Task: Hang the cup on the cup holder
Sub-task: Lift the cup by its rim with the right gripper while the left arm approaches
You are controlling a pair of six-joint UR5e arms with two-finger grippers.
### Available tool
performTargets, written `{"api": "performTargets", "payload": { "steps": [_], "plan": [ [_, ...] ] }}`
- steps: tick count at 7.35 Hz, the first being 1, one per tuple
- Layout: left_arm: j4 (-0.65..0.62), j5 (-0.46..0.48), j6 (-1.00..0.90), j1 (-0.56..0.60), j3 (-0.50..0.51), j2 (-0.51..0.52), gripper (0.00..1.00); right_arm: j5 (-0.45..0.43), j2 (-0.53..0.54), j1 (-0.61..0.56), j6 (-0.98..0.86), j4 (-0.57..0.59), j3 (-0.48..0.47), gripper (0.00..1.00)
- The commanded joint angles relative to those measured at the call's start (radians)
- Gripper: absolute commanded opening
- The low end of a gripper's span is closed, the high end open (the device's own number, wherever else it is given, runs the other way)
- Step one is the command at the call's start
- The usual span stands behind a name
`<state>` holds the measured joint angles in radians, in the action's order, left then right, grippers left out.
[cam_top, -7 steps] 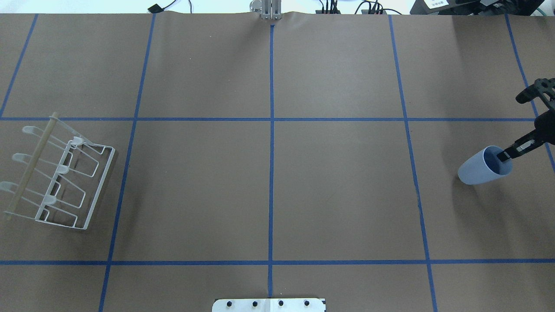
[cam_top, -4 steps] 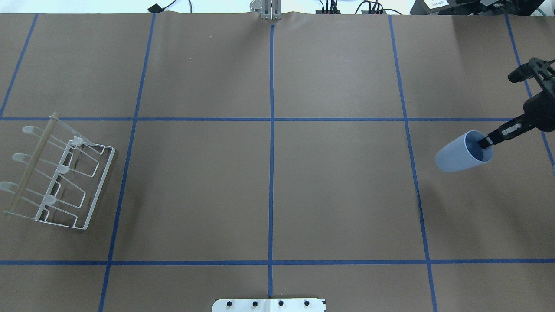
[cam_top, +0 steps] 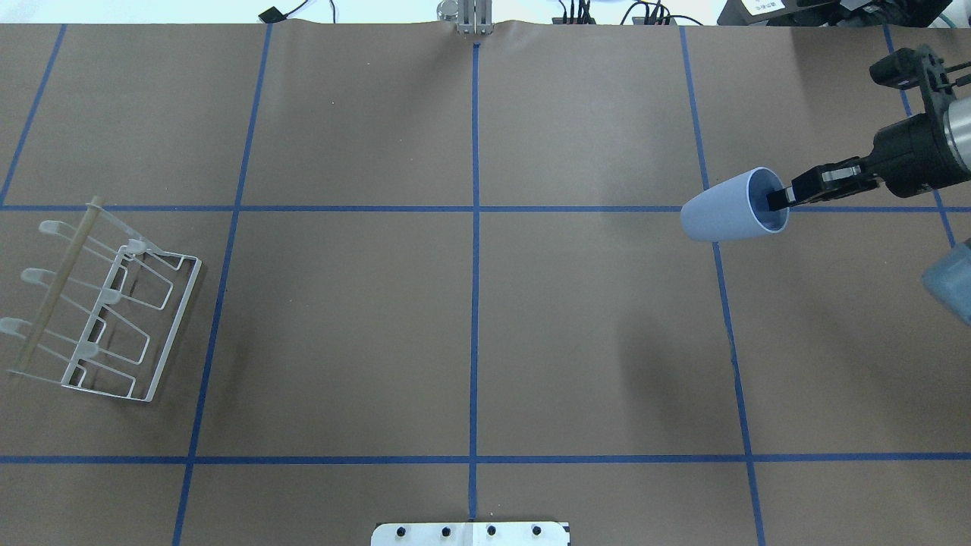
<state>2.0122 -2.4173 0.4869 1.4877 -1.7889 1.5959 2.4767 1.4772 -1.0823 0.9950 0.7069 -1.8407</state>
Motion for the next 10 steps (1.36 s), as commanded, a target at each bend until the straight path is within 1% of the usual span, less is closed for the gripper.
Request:
{"api": "performTargets", "payload": {
  "steps": [1,2,3,4,5,6,7,8,9,10],
  "plan": [
    [0.388,-0.025,0.407,-0.137,-0.001,0.012,0.98,-0.086,-0.001,0.054,0.361,-0.331,0.005,0.0],
    [0.518,-0.022,0.619,-0.194,0.0,0.042,0.98,-0.141,-0.002,0.105,0.495,-0.459,0.005,0.0],
    [0.598,-0.02,0.779,-0.243,0.006,0.099,0.98,-0.204,-0.002,0.16,0.618,-0.572,0.005,0.0],
    [0.64,-0.02,0.856,-0.266,-0.007,0.131,0.98,-0.266,-0.002,0.217,0.664,-0.657,0.005,0.0],
    [0.705,-0.02,1.006,-0.292,-0.013,0.182,0.98,-0.313,-0.005,0.27,0.703,-0.708,0.003,0.0],
    [0.77,-0.007,1.148,-0.356,-0.006,0.252,0.98,-0.37,-0.017,0.322,0.738,-0.768,0.004,0.0],
    [0.825,0.1,1.296,-0.412,-0.018,0.312,0.98,-0.446,-0.031,0.385,0.758,-0.815,0.005,0.0],
    [0.917,0.238,1.447,-0.508,-0.03,0.346,0.98,-0.529,-0.043,0.456,0.763,-0.874,0.008,0.0],
    [0.977,0.391,1.552,-0.594,-0.052,0.363,0.98,-0.598,-0.055,0.511,0.763,-0.915,0.008,0.0],
    [0.984,0.482,1.584,-0.668,-0.084,0.366,0.98,-0.639,-0.098,0.547,0.766,-0.934,0.006,0.0]
  ]
}}
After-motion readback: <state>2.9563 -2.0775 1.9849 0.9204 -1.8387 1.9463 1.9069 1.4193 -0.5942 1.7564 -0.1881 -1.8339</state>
